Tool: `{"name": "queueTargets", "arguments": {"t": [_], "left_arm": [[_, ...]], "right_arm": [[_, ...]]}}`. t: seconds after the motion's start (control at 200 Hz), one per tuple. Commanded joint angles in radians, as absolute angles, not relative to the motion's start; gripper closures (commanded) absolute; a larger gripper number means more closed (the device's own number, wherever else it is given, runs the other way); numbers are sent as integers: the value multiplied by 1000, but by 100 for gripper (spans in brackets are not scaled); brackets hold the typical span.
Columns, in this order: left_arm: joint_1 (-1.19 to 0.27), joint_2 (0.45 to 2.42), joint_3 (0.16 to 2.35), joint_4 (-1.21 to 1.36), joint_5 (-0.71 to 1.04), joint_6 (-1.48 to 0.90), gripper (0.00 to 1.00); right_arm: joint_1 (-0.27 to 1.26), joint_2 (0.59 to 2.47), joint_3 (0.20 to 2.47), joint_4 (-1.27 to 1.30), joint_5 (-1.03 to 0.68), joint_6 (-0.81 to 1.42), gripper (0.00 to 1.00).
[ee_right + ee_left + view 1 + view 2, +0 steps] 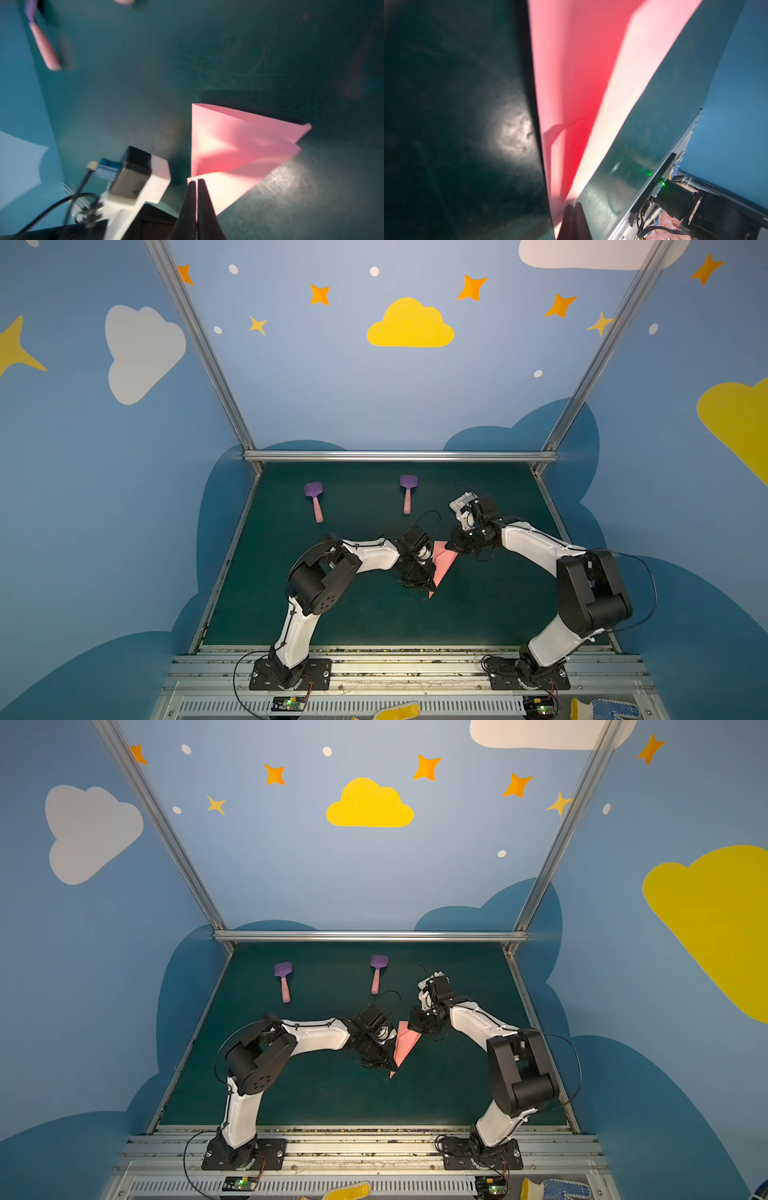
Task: Fold a paper plane with a square sheet of paper (fold left side to right side)
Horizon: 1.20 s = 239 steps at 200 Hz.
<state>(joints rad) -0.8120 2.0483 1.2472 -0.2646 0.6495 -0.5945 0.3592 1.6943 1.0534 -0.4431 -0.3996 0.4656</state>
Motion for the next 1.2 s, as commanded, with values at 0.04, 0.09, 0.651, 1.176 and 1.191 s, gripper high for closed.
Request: {"name": "queueTargets", "arguments": {"t": [0.04,0.09,0.651,1.176,1.191], "left_arm": [[-808,2040,1232,-348,616,-573,97],[-807,2040,1230,-347,616,-574,97],[-803,2047,1233,-348,627,-567,97],[-801,2044,1213,-325,634,-572,97],[-801,2043,1213,-325,634,-571,96]], "right_arm": [[374,1740,1095,-593,-437,325,100],[377,1755,1109,-609,-427,314,100],[396,1904,1213,-742,-294,203,100],[344,1963,1251,-768,-219,180,100],[344,1964,1255,-770,-217,180,100]]}}
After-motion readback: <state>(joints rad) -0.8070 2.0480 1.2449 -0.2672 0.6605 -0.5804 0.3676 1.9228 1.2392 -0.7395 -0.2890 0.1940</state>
